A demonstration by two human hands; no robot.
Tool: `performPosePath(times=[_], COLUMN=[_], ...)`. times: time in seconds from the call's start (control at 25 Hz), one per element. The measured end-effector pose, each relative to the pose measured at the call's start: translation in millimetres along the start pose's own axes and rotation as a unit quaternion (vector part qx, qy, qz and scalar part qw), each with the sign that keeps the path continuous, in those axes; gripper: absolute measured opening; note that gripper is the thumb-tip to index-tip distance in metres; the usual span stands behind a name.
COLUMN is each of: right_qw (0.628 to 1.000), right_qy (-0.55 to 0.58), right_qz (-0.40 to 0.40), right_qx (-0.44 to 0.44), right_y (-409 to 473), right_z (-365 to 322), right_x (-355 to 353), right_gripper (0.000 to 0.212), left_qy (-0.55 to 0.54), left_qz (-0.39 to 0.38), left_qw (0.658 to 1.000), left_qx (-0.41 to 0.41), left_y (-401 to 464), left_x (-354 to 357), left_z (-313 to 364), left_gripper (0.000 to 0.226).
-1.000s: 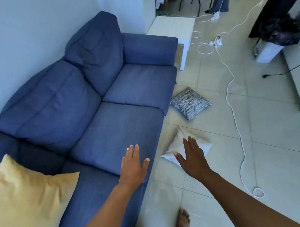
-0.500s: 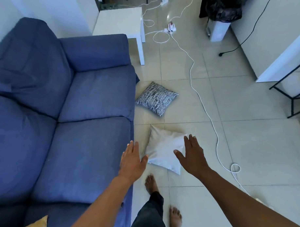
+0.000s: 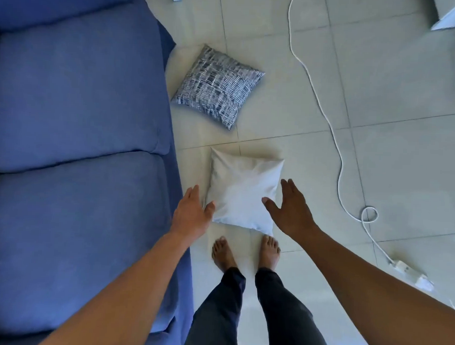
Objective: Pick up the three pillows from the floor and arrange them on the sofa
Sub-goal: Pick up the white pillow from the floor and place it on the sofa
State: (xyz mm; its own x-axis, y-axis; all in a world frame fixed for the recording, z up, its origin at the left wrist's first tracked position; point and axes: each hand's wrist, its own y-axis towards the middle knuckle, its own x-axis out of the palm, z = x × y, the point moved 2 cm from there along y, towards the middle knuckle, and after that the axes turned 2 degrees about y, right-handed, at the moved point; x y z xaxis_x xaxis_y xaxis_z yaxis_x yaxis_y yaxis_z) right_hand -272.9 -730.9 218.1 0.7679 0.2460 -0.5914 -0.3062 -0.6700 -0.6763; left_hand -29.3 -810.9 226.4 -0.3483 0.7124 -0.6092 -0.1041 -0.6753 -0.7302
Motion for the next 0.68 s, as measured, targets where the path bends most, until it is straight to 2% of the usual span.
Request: performPosePath(times=[0.16,0.28,0.4,0.48,0.56,0.64,0.68], right_qw=[0.999,0.998,0.996,0.987,0.957,0.909,0.895], right_qy=[-0.011,-0.005,0.021,0.079,0.194,0.331,0.371], right_qz=[-0.031,-0.040,-0.031,0.000,0.019,-0.021,-0.034], right_qx=[0.033,0.045,0.087,0.138,0.213,0.251,0.246], right_y=[116,204,270,299,316,321,322], right_z=[57,108,158,182,201,205,204], right_x=[69,124,173,191,206,215,216], right_gripper=[0.087,0.092,0.093,0.095,0.095,0.092,0.087], left_qy=[-0.034,-0.048,-0.110,-0.180,-0.247,-0.296,-0.313], left_qz=[-0.050,-0.058,-0.040,-0.011,-0.005,-0.032,-0.051], left_qw=[0.994,0.990,0.982,0.969,0.949,0.929,0.922], left_qx=[-0.095,-0.123,-0.149,-0.167,-0.194,-0.221,-0.224], left_y=[121,212,294,332,360,377,376], left_x=[67,126,179,198,216,236,244], left_z=[-23,-45,-76,-91,-104,-118,-119], left_gripper=[0.076,0.071,0.085,0.099,0.116,0.136,0.135])
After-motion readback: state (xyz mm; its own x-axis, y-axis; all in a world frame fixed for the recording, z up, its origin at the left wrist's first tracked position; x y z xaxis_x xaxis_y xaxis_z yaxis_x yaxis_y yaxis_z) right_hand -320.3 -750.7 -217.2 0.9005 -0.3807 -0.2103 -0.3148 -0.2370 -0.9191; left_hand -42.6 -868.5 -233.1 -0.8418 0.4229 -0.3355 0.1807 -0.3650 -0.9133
